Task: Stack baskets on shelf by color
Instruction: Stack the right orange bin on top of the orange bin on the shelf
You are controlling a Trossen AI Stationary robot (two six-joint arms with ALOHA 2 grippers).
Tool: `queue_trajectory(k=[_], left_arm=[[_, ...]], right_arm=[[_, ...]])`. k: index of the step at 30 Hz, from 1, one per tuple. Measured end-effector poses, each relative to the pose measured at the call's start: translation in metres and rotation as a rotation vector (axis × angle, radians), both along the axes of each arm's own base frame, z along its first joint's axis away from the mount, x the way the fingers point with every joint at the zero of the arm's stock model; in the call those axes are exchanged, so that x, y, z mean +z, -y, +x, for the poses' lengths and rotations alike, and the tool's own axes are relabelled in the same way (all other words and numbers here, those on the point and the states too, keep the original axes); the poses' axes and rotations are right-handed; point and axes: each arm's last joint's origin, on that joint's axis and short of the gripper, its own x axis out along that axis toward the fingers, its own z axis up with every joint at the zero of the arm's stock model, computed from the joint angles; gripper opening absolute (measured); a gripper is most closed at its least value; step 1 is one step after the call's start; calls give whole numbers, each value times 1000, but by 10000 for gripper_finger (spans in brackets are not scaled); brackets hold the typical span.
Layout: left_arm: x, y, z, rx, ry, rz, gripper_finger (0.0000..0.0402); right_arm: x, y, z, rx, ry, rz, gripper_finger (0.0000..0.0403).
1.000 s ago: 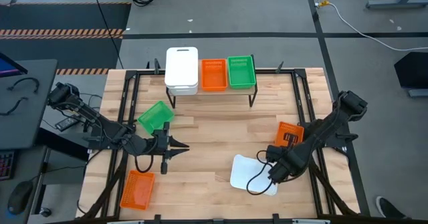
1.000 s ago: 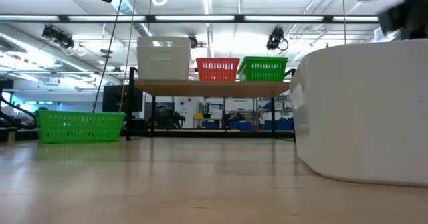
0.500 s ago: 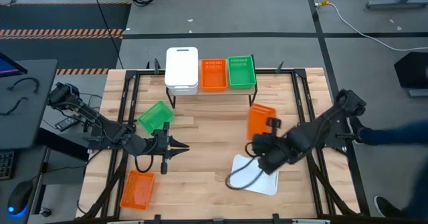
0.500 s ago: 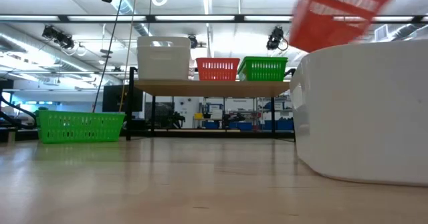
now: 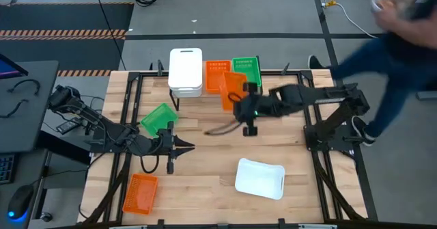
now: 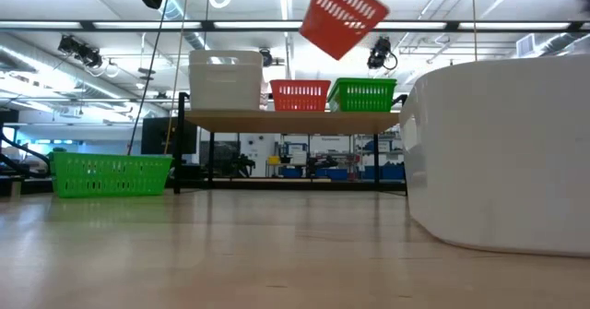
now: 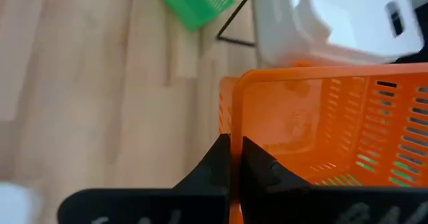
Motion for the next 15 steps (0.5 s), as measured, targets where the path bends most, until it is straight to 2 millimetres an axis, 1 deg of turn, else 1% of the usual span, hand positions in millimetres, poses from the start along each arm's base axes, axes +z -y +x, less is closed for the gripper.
queue_trajectory(k=[7, 10, 15], left_arm=[[0, -9, 4, 44, -1, 3, 52], [0, -12, 5, 56, 0, -1, 51], [0, -18, 8, 86, 2, -8, 52]], right_arm=[[10, 43, 12, 55, 110, -11, 9], [15, 61, 14, 39, 168, -27, 9], [18, 92, 19, -19, 276, 57, 9]])
